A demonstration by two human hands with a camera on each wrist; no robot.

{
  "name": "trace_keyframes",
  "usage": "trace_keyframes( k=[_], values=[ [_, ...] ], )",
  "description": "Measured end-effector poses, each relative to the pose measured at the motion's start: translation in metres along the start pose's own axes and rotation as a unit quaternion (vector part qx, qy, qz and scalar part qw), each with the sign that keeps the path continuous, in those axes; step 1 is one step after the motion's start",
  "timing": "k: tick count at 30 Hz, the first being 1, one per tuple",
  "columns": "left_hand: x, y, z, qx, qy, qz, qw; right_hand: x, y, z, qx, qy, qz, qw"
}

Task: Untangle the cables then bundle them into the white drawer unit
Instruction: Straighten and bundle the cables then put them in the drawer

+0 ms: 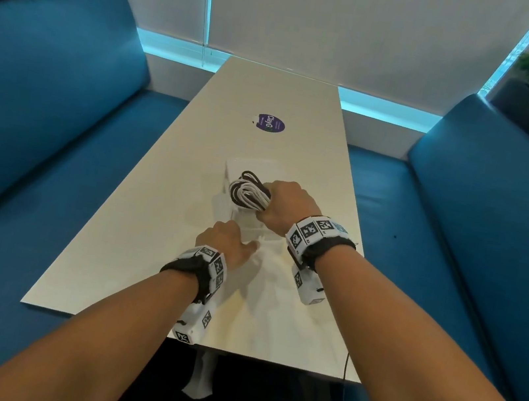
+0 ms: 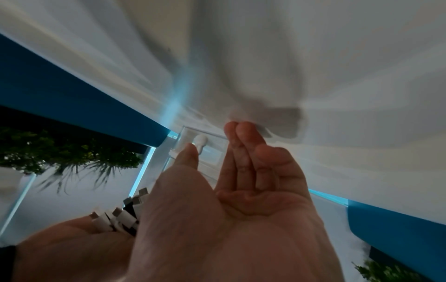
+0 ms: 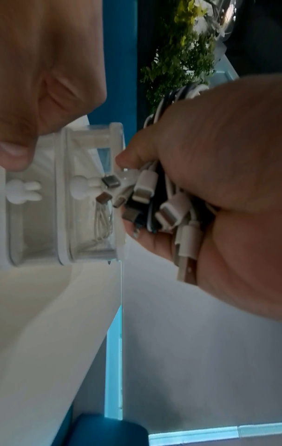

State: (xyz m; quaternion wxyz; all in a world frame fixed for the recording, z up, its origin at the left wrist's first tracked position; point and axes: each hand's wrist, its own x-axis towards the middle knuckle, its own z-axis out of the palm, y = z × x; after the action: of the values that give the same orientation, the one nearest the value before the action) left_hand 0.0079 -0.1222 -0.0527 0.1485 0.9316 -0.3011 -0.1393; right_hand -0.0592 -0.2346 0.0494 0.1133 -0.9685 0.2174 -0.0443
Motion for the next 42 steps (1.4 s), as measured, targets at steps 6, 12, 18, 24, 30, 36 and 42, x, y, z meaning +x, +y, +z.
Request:
trace_keyframes(
  k=[6, 12, 18, 24, 30, 36, 42],
  values=[
    [0.006, -0.004, 0.002, -0.019, -0.009, -0.005, 1.000, 0.001, 0.000, 0.011, 0.047, 0.024, 0.020, 0.998],
    [0.009, -0.002, 0.001, -0.062, -0.022, -0.004, 0.998, 0.009, -0.003, 0.014, 0.076, 0.021, 0.052, 0.996],
    [0.004, 0.004, 0.001, -0.157, -0.031, -0.025, 0.987, 0.007, -0.008, 0.014, 0.067, 0.032, 0.067, 0.995],
    [0.000, -0.013, -0.006, -0.202, -0.094, -0.004, 0.975, 0.011, -0.006, 0.012, 0.074, 0.013, 0.066, 0.995],
    [0.011, -0.039, -0.051, -0.219, -0.101, -0.050, 0.969, 0.012, -0.005, 0.012, 0.076, 0.011, 0.066, 0.995],
    [0.015, -0.034, -0.040, -0.143, -0.054, 0.002, 0.988, 0.011, -0.001, 0.012, 0.082, 0.006, 0.054, 0.995],
    [0.000, -0.033, -0.062, 0.032, -0.245, 0.041, 0.968, 0.013, 0.002, 0.009, 0.087, -0.011, 0.043, 0.995]
  ],
)
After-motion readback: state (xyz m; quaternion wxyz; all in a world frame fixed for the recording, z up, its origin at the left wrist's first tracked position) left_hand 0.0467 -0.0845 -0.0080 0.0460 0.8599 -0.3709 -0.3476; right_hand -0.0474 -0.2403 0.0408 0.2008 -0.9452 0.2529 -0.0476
